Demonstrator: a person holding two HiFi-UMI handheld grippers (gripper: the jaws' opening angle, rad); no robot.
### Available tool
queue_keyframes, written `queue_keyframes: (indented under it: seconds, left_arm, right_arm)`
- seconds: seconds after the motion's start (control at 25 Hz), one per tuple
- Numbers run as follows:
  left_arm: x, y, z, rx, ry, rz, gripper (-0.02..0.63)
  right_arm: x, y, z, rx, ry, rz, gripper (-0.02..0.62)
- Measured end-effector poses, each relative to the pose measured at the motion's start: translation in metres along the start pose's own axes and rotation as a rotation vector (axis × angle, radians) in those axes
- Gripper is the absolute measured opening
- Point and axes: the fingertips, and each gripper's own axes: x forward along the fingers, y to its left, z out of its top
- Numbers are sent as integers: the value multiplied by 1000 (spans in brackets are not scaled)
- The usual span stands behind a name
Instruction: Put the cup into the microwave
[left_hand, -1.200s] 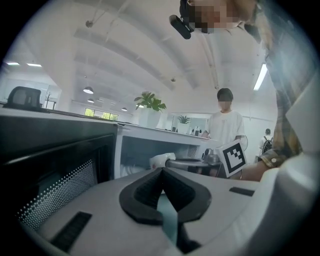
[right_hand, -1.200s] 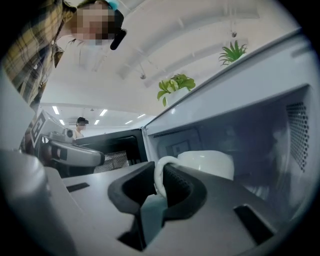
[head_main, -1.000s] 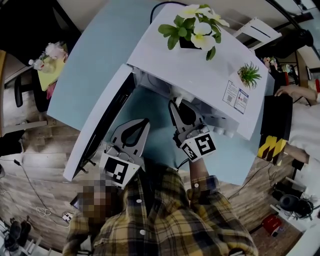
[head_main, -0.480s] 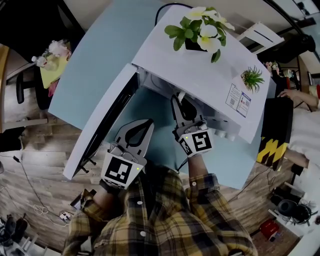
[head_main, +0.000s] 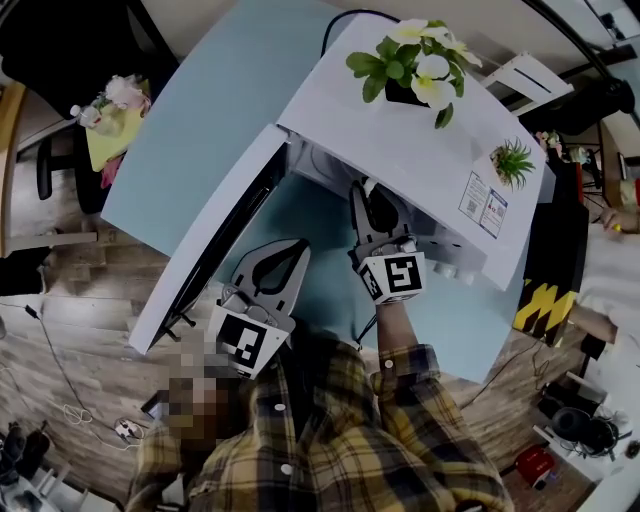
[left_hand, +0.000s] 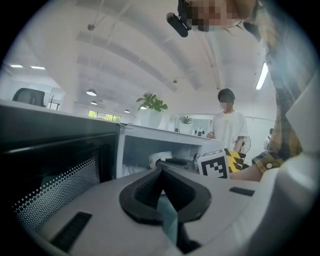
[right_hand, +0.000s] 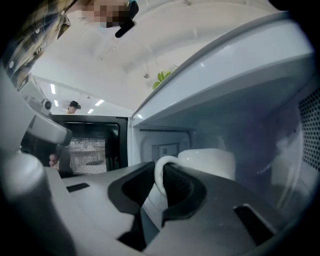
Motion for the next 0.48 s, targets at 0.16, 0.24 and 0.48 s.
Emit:
queue_keyframes:
  seconds: [0.16, 0.24, 0.48]
  left_arm:
    - [-2, -1, -1, -3, -2, -1, -9]
    - [-2, -2, -1, -1, -3, -4, -9]
    - [-5, -4, -1, -3, -9, -3, -9]
  right_arm:
    - [3, -2, -3, -10, 7, -14, 55]
    - [5, -3, -4, -9, 10, -23, 55]
    - [7, -2, -12, 13, 41, -35, 54]
